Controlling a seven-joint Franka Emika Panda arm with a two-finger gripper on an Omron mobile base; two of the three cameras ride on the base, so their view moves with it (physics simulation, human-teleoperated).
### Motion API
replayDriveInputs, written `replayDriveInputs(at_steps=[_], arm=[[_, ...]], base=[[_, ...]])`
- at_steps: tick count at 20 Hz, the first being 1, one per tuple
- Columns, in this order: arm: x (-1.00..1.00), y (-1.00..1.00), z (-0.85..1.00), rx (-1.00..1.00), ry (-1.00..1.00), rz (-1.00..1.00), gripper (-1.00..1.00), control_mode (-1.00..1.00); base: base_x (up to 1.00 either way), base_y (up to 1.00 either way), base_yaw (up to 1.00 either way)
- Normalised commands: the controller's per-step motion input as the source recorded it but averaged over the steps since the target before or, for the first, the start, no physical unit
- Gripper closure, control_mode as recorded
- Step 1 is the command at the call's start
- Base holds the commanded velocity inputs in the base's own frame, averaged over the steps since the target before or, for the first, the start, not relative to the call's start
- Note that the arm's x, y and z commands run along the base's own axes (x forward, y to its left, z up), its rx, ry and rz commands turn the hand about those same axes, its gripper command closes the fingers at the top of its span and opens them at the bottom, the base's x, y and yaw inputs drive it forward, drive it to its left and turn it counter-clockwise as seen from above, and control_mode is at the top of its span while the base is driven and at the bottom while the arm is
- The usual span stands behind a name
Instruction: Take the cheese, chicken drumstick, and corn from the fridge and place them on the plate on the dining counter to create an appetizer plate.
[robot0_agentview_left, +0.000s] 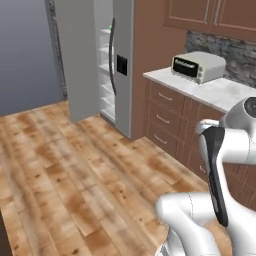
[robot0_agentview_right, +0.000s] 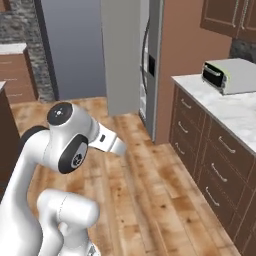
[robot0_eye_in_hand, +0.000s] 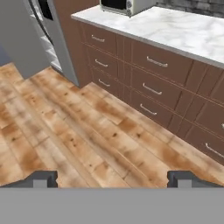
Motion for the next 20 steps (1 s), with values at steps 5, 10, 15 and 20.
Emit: replayDriveInputs(at_steps=[5, 10, 15, 20], arm=[[0.00, 0.00, 0.00, 0.00, 0.00, 0.00, -1.00, 1.00], [0.00, 0.00, 0.00, 0.00, 0.00, 0.00, -1.00, 1.00], [0.00, 0.00, 0.00, 0.00, 0.00, 0.00, -1.00, 1.00], [0.00, 0.00, 0.00, 0.00, 0.00, 0.00, -1.00, 1.00]], base=[[1.00, 0.00, 0.00], [1.00, 0.05, -0.06], [1.00, 0.10, -0.26], [1.00, 0.36, -0.45]])
